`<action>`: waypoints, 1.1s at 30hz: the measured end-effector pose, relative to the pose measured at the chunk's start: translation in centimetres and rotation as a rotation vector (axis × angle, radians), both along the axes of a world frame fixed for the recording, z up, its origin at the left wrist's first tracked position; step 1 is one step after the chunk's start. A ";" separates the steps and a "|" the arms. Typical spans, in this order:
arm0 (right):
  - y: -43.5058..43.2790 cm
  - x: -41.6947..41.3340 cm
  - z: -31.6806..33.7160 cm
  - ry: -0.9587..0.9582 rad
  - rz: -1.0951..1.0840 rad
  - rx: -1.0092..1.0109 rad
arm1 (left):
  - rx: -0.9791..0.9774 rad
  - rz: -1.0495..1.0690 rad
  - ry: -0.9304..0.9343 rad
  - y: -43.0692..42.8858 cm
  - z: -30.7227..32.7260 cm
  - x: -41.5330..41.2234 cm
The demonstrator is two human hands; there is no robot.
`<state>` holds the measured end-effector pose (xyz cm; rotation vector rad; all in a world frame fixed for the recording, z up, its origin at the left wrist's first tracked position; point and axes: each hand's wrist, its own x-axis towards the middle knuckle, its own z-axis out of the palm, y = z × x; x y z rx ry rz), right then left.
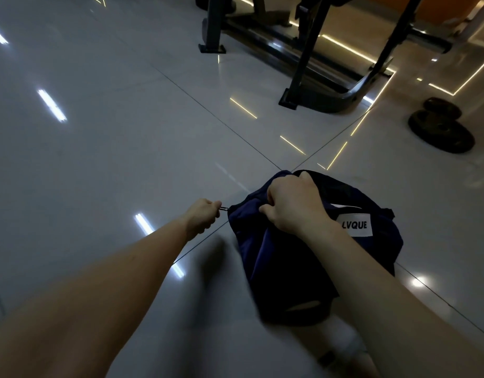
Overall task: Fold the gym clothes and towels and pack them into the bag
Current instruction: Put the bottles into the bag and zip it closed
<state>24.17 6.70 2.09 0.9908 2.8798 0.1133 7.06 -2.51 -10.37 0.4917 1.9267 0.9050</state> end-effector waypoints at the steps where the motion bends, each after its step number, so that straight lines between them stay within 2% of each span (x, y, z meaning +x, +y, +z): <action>1: -0.1 -0.2 -0.1 -0.002 0.026 0.031 | -0.010 0.019 -0.032 0.1 0.3 0.2; 6: -0.6 -0.3 -1.6 -0.052 0.201 0.082 | -0.049 -0.117 -0.236 0.7 3.1 2.6; 8: -0.4 0.3 -1.9 0.009 0.219 0.022 | -0.054 -0.129 -0.226 0.3 3.9 3.0; 11: 0.7 2.1 -2.0 0.212 0.125 -0.110 | -0.093 -0.146 -0.193 -0.5 4.5 2.7; 13: 1.9 4.0 -2.1 0.246 0.017 -0.222 | -0.133 -0.189 -0.200 -1.1 4.7 2.8; 16: 3.0 6.4 -2.4 0.027 -0.054 -0.339 | -0.173 -0.316 -0.113 -1.6 4.4 4.1; 18: 3.0 7.2 -2.7 -0.054 -0.043 -0.321 | -0.154 -0.337 -0.027 -1.6 4.2 5.3; 22: 3.2 7.4 -4.2 -0.070 0.007 -0.040 | -0.109 -0.259 0.097 -1.4 4.8 5.1; 25: 4.0 7.4 -4.8 0.075 -0.011 0.103 | -0.072 -0.158 0.172 -1.9 5.6 3.4; 30: 4.6 4.3 -4.3 0.437 0.001 0.131 | 0.047 0.073 0.237 -2.1 6.2 -1.3; 33: 3.7 1.0 -4.0 0.463 0.036 -0.009 | 0.014 0.190 0.316 -3.2 5.4 -4.3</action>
